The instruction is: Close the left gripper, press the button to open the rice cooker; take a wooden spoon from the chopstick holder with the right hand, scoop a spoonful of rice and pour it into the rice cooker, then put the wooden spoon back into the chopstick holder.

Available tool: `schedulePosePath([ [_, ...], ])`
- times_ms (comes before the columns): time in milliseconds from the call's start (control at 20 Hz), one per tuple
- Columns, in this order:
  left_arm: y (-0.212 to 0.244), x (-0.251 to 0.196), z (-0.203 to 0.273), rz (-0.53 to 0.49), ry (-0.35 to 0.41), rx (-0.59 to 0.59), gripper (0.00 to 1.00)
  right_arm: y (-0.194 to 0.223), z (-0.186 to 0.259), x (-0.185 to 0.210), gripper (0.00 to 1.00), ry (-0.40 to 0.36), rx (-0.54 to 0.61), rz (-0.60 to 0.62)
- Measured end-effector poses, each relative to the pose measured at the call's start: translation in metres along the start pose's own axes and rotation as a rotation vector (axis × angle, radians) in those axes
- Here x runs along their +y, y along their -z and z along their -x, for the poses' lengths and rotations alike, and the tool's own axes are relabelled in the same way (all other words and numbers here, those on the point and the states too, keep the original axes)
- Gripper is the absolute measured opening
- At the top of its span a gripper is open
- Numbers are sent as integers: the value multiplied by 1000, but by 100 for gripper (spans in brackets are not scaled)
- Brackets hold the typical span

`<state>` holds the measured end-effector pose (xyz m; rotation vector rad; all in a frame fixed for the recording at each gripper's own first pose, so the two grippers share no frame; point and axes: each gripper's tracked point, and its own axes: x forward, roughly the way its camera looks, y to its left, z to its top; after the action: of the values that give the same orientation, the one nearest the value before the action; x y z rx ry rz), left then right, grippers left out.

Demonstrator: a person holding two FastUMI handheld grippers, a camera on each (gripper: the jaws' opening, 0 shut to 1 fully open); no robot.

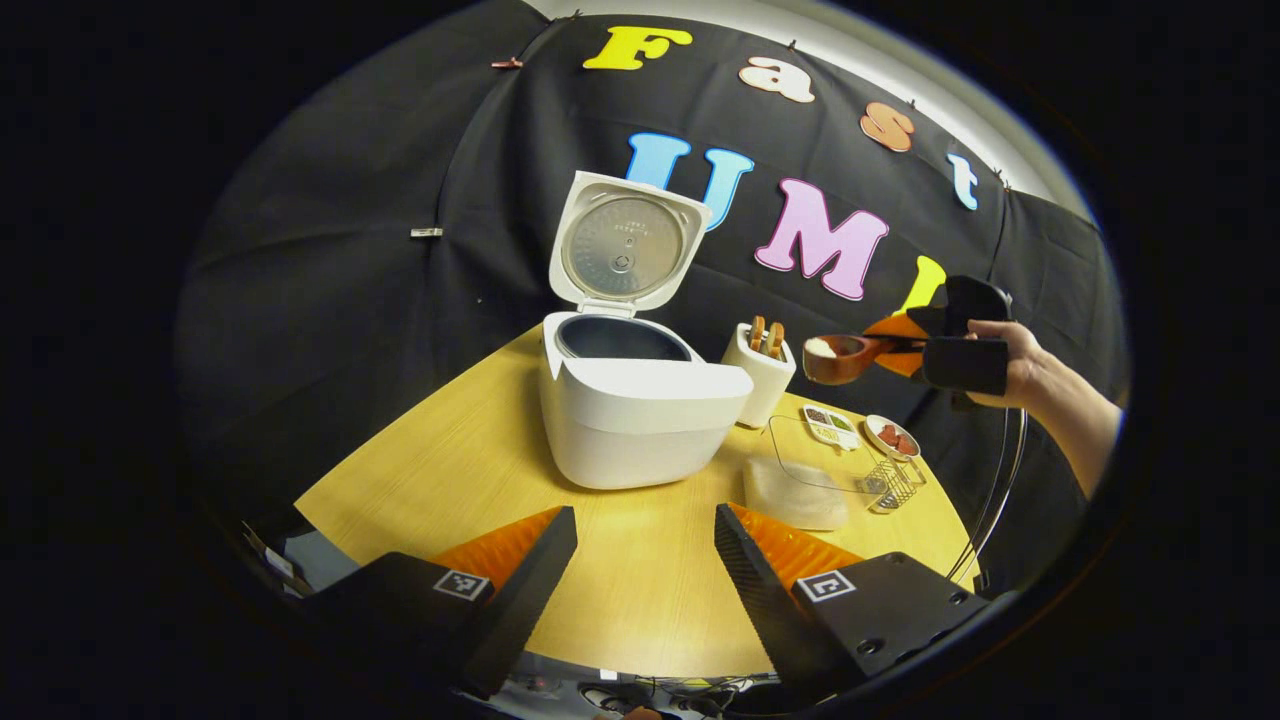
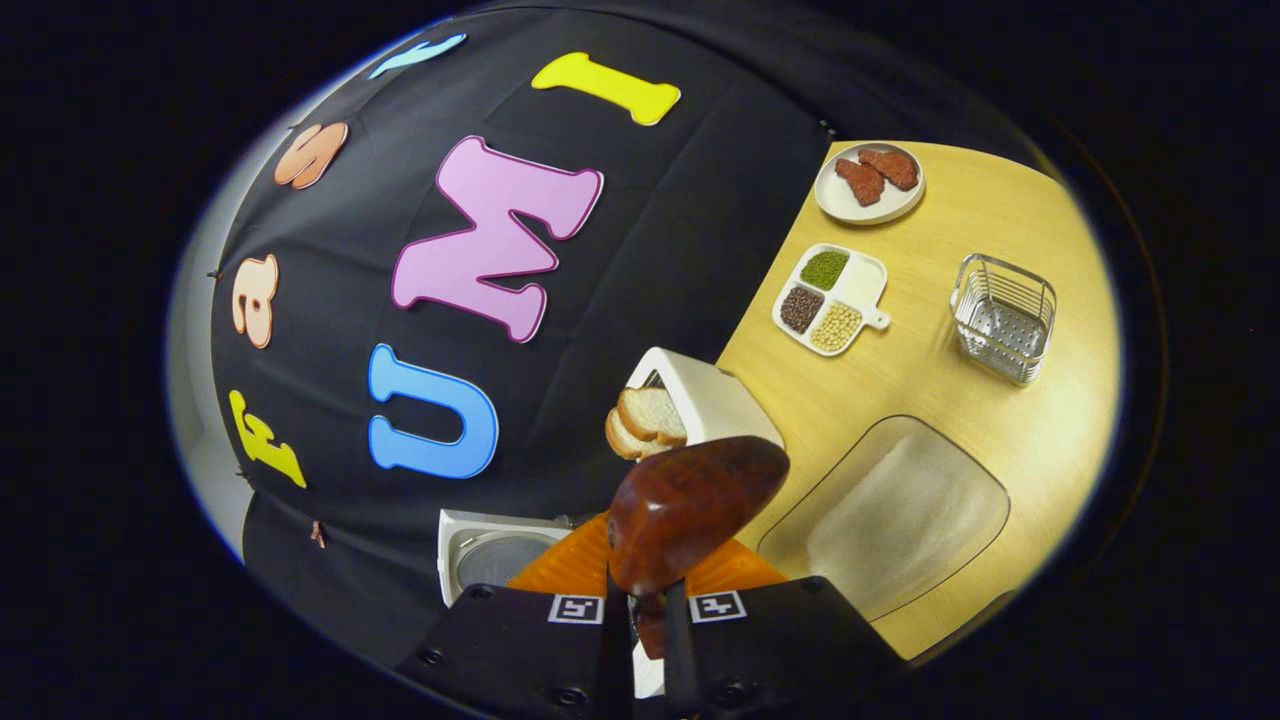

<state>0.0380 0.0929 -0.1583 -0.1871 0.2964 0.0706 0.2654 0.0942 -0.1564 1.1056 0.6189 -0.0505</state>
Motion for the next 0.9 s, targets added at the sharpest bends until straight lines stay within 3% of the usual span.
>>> schedulePosePath([
  [550,-2,45,4,58,-55,-9,96,68,-55,89,16,-90,45,12],
  [700,1,62,8,68,-86,-7,96,98,-72,109,16,-106,56,95],
  [900,-2,81,18,35,-136,-10,96,130,-90,134,16,-136,19,296],
])
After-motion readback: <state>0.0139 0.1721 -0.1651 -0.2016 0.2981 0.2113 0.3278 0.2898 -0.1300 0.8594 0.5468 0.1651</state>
